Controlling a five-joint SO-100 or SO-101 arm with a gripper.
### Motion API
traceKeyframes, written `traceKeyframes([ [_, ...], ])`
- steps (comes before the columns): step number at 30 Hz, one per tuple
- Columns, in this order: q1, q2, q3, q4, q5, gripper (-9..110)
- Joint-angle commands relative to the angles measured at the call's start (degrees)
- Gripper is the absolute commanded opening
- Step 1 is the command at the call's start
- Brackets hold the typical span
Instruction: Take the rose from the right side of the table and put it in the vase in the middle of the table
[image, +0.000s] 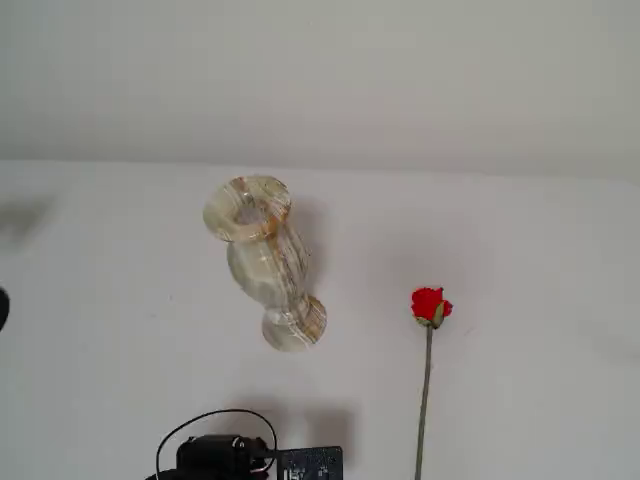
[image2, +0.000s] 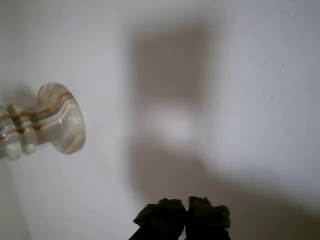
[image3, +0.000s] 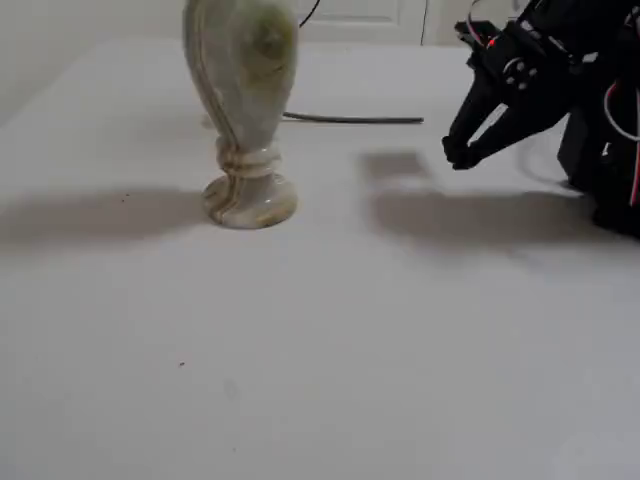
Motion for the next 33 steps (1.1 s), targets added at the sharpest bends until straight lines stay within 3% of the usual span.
traceKeyframes([
  [1,0.3,0.7,-0.3,-1.0,-0.3,0],
  [22,-0.1,0.7,-0.3,-1.1,-0.4,0],
  [30,0.1,0.7,6.0,-28.4,5.8,0],
  [33,3.3,0.6,5.6,-36.9,7.5,8],
])
